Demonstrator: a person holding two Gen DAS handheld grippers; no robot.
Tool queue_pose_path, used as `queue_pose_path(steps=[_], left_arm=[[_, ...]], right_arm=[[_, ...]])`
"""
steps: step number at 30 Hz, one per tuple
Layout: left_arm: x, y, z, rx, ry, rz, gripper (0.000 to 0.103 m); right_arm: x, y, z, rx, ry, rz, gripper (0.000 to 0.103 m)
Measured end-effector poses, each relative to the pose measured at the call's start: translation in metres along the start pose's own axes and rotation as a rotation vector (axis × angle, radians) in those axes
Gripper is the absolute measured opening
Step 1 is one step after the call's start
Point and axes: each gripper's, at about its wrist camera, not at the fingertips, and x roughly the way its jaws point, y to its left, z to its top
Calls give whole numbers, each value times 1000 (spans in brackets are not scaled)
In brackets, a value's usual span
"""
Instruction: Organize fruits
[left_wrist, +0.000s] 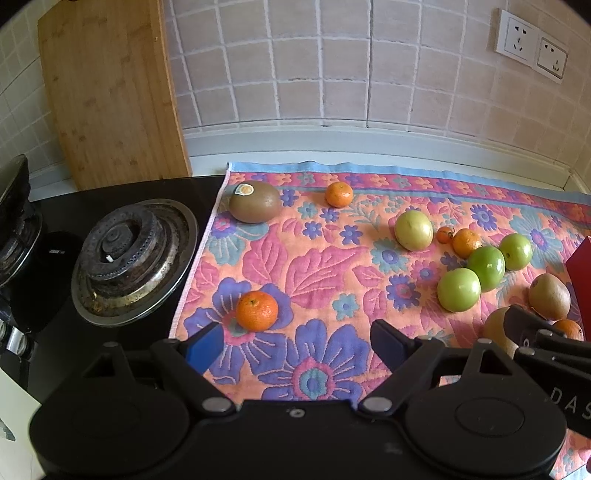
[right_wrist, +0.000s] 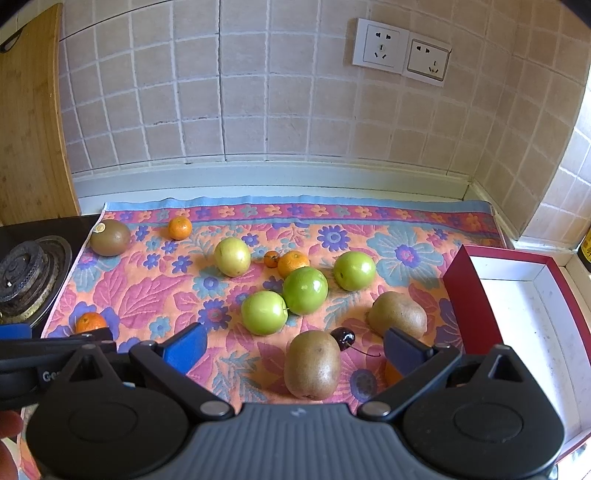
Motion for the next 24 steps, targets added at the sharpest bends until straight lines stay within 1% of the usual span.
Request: queue_pose_path(steps=[12,24], left_arm=[[0,3,0,-2,0,8,102],[1,6,-4,-25,-3,-1,102]], right_arm=[[-2,3,0,-7,-3,6,103],[3,1,-1,2,16,8,103]])
